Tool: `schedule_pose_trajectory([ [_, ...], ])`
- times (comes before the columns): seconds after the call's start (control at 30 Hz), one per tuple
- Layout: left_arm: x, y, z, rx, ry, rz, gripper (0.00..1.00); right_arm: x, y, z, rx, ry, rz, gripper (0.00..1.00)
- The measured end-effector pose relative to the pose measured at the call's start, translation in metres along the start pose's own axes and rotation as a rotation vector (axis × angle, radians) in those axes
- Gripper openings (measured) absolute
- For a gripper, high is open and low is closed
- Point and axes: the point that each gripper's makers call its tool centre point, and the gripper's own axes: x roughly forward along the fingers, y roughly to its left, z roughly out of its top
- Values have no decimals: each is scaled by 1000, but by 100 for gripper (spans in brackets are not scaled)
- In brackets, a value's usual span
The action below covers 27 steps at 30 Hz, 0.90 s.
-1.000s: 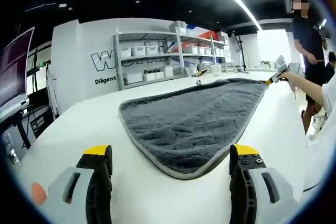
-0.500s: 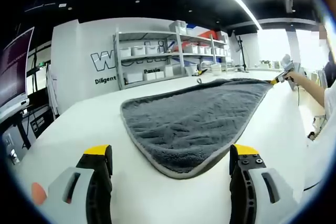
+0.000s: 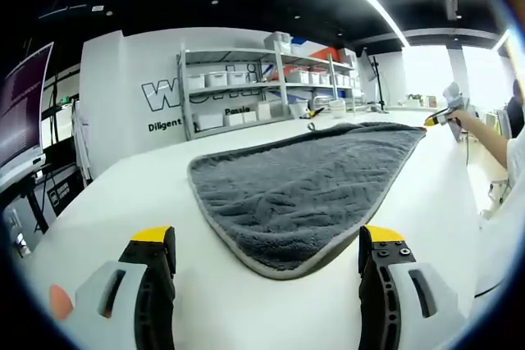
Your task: Open the folded towel by lifting each exposed corner and separating the folded layers until the towel lies flat within the target outline without major curled edges
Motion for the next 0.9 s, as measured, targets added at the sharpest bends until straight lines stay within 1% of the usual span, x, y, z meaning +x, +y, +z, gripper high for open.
schedule_pose_trajectory([
  [0.1, 0, 0, 0, 0, 0, 0, 91, -4, 8, 12, 4, -49, 25, 33],
  [0.13, 0, 0, 0, 0, 1, 0, 91, -6, 12, 19, 2, -73, 45, 35],
  [0.17, 0, 0, 0, 1, 1, 0, 91, -8, 22, 26, -6, -102, 76, 37],
  [0.3, 0, 0, 0, 1, 1, 3, 91, -15, 43, 46, 3, -168, 154, 38],
  [0.33, 0, 0, 0, 1, 1, 3, 91, -17, 48, 50, 13, -175, 171, 40],
  [0.4, 0, 0, 0, 1, 1, 3, 91, -18, 57, 55, 21, -186, 204, 46],
  [0.47, 0, 0, 0, 2, 0, 2, 91, -18, 67, 60, 33, -191, 237, 54],
  [0.53, 0, 0, 1, 2, 0, 2, 91, -18, 73, 62, 26, -194, 246, 59],
  [0.6, 0, 1, 1, 2, -1, 2, 91, -17, 82, 62, -5, -180, 260, 61],
  [0.67, 0, 1, 1, 2, -1, 2, 91, -15, 87, 63, -19, -171, 265, 67],
  [0.77, 0, 1, 1, 2, -2, 2, 91, -14, 91, 64, -17, -164, 278, 76],
  [0.83, 0, 1, 1, 3, -2, 1, 91, -14, 95, 64, -15, -167, 297, 80],
  [0.9, 0, 1, 1, 3, -2, 2, 91, -14, 100, 63, -31, -162, 315, 80],
])
